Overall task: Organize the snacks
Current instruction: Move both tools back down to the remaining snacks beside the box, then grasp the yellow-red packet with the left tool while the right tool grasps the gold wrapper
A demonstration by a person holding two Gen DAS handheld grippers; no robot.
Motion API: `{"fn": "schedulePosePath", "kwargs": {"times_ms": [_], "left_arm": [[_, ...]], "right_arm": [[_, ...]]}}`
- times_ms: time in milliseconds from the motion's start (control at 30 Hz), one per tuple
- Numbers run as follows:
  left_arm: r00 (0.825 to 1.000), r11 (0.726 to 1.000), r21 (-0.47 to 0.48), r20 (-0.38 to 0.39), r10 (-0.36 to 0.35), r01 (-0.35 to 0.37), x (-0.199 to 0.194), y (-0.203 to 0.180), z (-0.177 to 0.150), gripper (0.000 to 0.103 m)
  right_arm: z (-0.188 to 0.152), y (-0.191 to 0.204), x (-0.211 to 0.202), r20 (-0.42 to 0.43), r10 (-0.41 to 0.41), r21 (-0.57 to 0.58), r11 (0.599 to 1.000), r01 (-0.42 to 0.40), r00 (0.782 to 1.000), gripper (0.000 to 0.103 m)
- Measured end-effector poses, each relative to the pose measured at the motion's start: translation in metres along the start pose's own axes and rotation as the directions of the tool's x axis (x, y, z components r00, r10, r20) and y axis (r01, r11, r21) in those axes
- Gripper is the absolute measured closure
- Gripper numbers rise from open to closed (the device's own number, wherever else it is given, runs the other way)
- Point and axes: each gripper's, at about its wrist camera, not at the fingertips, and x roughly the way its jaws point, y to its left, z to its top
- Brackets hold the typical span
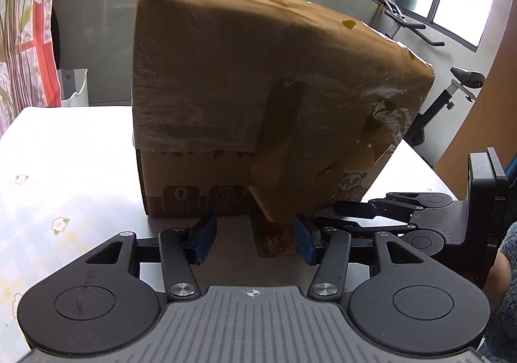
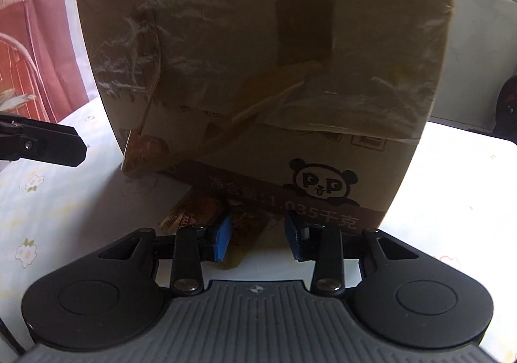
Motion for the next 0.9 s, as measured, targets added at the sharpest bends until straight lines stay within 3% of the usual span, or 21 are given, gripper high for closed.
{"fn": "schedulePosePath", "kwargs": {"times_ms": [133, 667, 900], "left_arm": [[0.999, 1.000, -0.003, -0.037, 0.006, -0.006, 0.020, -0.001, -0.008, 0.049], [0.992, 0.999, -0.049, -0.125, -0.020, 0.014, 0.098, -0.007, -0.014, 0.056], [0.994, 1.000, 0.012, -0.107, -0.021, 0.022, 0.099, -0.024, -0.024, 0.057]], "right_arm": [[-0.006, 0.005, 0.011, -0.066, -0.012, -0.070, 0.997, 0.007, 0.998, 0.064], [-0.025, 0.002, -0.001, -0.023, -0.028, -0.079, 0.997, 0.026, 0.999, 0.064], [-0.027, -0.001, -0.008, -0.022, -0.014, -0.063, 0.998, 0.013, 1.000, 0.064]]}}
